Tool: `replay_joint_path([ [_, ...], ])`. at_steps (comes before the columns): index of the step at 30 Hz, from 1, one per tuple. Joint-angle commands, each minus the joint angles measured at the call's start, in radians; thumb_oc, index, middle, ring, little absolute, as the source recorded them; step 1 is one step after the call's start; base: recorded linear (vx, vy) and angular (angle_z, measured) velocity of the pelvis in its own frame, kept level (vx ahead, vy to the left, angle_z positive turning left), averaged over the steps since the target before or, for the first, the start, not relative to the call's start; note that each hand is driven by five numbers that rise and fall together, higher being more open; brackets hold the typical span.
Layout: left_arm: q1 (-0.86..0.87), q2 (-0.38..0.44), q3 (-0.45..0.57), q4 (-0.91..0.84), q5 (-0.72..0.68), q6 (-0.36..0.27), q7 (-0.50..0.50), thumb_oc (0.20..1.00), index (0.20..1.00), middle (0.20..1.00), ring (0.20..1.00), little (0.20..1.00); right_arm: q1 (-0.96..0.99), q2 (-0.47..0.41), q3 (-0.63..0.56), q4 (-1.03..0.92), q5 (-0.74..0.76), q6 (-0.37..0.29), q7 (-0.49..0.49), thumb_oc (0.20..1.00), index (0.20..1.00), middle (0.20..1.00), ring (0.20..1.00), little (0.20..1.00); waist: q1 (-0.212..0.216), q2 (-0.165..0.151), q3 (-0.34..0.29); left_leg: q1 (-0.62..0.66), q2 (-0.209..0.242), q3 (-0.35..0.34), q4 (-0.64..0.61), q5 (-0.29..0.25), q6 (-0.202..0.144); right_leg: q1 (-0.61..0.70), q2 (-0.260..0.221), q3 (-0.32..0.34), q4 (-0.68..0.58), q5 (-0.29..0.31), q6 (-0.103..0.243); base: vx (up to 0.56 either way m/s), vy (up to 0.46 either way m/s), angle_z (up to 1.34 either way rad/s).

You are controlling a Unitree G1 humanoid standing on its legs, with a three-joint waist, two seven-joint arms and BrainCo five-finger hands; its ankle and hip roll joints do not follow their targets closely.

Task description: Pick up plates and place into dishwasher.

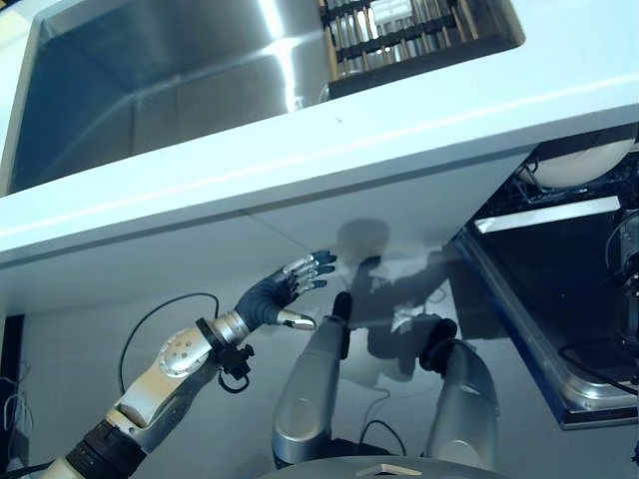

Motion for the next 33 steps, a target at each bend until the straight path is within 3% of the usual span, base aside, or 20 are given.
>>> replay_joint_path([
  [1,0.014,0.02,0.003,-0.056,-0.019,-0.024,-0.013,1.0,1.0,1.0,1.0,1.0,-0.12,0.01,0.024,-0.11,0.034,-0.034,0.076,1.0,1.0,1.0,1.0,1.0,0.07,-0.018,-0.056,-0.086,0.024,0.034,-0.075,0.073,0.048,-0.002,0.053,0.028,-0.016,-0.008,0.037,0.02,-0.073,0.24],
  [7,0.013,0.025,0.006,-0.055,-0.018,-0.032,-0.028,1.0,1.0,1.0,1.0,1.0,-0.149,0.03,0.056,-0.11,0.016,-0.053,0.04,1.0,1.0,1.0,1.0,1.0,0.08,-0.023,-0.043,-0.092,0.018,0.021,-0.132,0.119,0.05,-0.022,0.073,0.015,-0.039,0.017,0.026,-0.02,-0.037,0.17],
  [16,-0.005,0.023,0.007,-0.05,-0.014,-0.04,-0.041,1.0,1.0,1.0,1.0,1.0,-0.147,0.041,0.062,-0.088,-0.029,-0.062,0.038,1.0,1.0,1.0,1.0,1.0,0.071,-0.025,-0.042,-0.089,0.009,0.036,-0.137,0.088,0.056,-0.036,0.066,0.036,-0.038,0.008,0.043,-0.02,0.021,-0.01],
  [23,0.017,0.023,0.051,-0.044,-0.043,-0.032,-0.097,1.0,1.0,1.0,1.0,1.0,-0.087,0.033,0.029,-0.091,-0.028,-0.026,0.09,1.0,1.0,1.0,1.0,1.0,0.074,-0.038,-0.061,-0.076,0.008,0.058,-0.13,0.088,0.06,-0.01,0.057,0.019,-0.074,0.033,0.041,-0.04,0.046,-0.04],
  [33,0.077,-0.002,0.112,0.026,-0.025,-0.05,-0.142,1.0,1.0,1.0,1.0,1.0,0.208,0.074,-0.087,-0.173,0.055,0.044,0.221,1.0,1.0,1.0,1.0,1.0,0.043,-0.131,-0.12,0.003,0.02,0.091,-0.096,0.024,0.062,0.121,0.083,0.027,-0.185,0.053,0.048,0.02,0.052,-0.09],
])
